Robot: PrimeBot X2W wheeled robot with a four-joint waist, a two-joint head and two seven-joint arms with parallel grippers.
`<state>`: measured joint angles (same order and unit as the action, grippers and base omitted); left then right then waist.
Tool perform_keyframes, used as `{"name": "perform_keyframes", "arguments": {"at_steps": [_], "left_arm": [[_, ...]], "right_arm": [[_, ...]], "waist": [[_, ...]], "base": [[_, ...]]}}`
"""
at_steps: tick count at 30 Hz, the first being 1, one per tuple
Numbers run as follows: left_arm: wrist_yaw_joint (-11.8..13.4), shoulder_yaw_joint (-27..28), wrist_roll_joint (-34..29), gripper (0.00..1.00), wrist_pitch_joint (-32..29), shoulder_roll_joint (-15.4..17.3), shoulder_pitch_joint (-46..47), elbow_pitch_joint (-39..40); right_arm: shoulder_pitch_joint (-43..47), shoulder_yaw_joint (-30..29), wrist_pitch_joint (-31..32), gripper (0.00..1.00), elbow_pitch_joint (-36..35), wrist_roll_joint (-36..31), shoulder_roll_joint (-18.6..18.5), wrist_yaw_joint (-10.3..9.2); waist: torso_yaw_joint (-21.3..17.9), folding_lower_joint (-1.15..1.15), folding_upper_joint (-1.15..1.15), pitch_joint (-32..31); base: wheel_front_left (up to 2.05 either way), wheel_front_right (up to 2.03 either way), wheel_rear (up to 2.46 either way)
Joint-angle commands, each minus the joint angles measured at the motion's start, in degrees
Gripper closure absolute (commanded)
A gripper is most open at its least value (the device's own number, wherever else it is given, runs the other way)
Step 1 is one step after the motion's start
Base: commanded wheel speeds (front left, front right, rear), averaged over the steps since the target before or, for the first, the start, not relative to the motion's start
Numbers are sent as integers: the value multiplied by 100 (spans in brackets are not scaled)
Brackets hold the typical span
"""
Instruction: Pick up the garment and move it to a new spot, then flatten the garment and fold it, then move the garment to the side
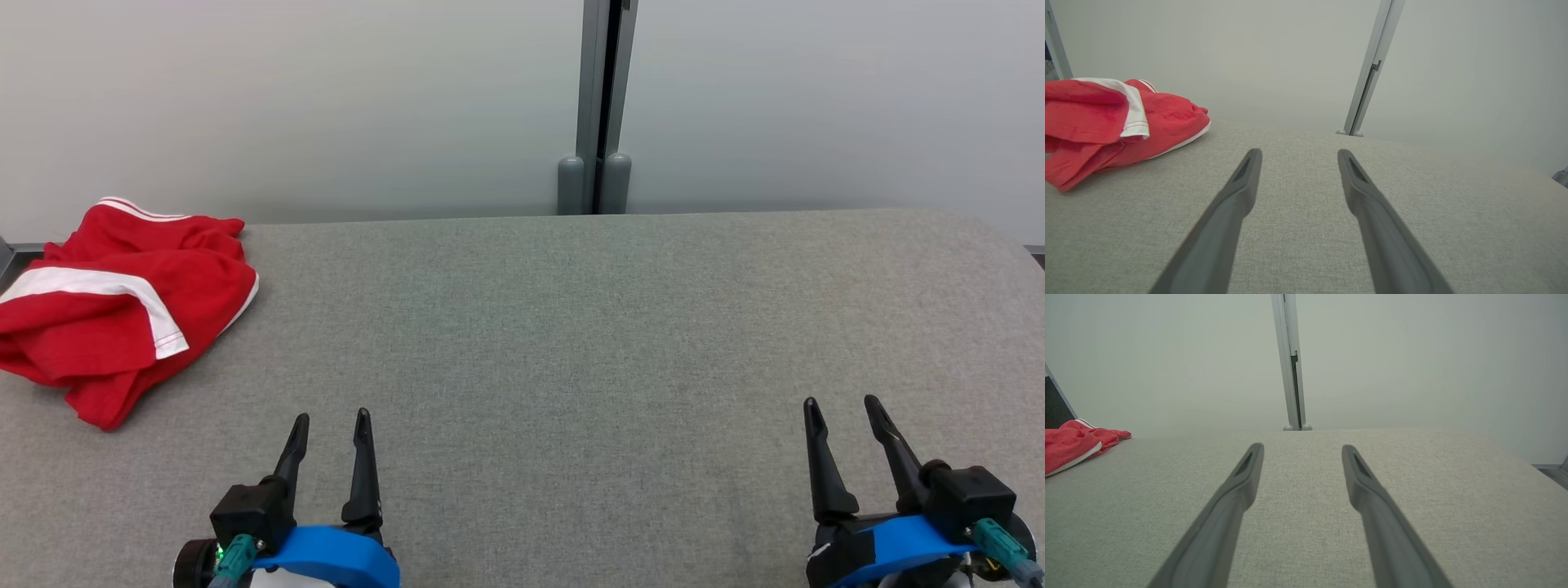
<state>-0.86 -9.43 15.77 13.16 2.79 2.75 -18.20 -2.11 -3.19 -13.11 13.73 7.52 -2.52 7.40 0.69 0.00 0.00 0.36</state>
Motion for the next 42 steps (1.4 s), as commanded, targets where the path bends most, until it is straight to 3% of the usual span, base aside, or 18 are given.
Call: {"name": "perform_keyframes", "arguments": {"at_steps": [1,17,42], "left_arm": [[20,-6,-124,0,42,15,56,-4],[20,-93,-521,0,217,12,-74,-188],[54,-111,-462,0,212,13,14,-310]], "right_arm": [[-37,-14,-47,0,-7,-141,-53,14],[83,12,-221,0,57,-798,-57,16],[98,-30,-218,0,102,-745,-55,16]], "waist": [[-3,0,0,-7],[28,0,0,-104],[66,0,0,-114]], "base": [[0,0,0],[0,0,0],[0,0,0]]}}
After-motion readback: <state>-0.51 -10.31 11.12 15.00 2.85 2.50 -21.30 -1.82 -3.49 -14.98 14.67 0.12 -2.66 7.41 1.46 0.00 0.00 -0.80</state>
